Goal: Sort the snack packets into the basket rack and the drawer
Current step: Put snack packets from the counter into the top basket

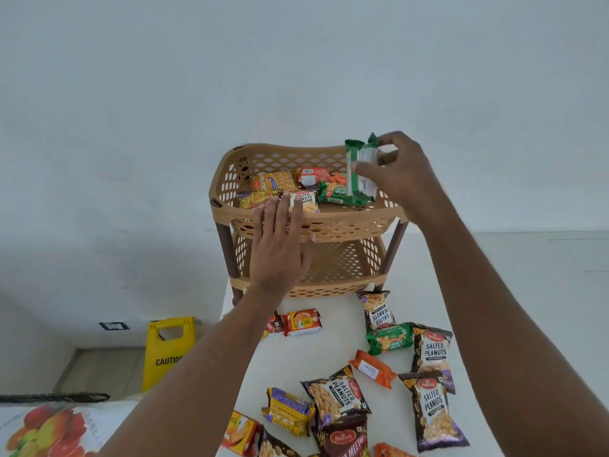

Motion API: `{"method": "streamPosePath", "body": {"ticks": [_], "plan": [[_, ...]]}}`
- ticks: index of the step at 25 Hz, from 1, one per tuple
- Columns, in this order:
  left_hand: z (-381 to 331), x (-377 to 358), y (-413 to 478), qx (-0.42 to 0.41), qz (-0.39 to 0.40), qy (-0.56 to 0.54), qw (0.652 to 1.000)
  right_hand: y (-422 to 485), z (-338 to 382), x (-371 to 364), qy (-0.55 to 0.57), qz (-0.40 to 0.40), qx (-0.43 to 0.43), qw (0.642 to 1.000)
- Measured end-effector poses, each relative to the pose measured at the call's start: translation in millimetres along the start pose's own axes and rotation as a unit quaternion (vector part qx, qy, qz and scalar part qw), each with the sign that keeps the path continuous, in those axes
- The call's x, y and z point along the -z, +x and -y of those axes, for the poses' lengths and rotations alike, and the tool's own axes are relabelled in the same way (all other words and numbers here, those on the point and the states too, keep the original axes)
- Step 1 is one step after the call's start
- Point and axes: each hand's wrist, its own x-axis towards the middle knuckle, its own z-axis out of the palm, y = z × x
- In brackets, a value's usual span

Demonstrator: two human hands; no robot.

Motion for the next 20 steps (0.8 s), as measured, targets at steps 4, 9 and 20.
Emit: {"method": "streamPosePath", "body": {"ticks": [4,9,20], "plan": [[1,0,0,0.000,0.003,-0.006,1.000,53,-8,-49,-0.232,0.075,-0.075,0.967],[0,-3,0,0.000,0.001,-0.006,1.000,78,-40,-95,-0.383,0.206,-0.132,0.891],[1,-6,1,-0.002,-0.008,-0.005,1.000,60,-43,-86,-0.366,0.158,-0.015,0.917]]}}
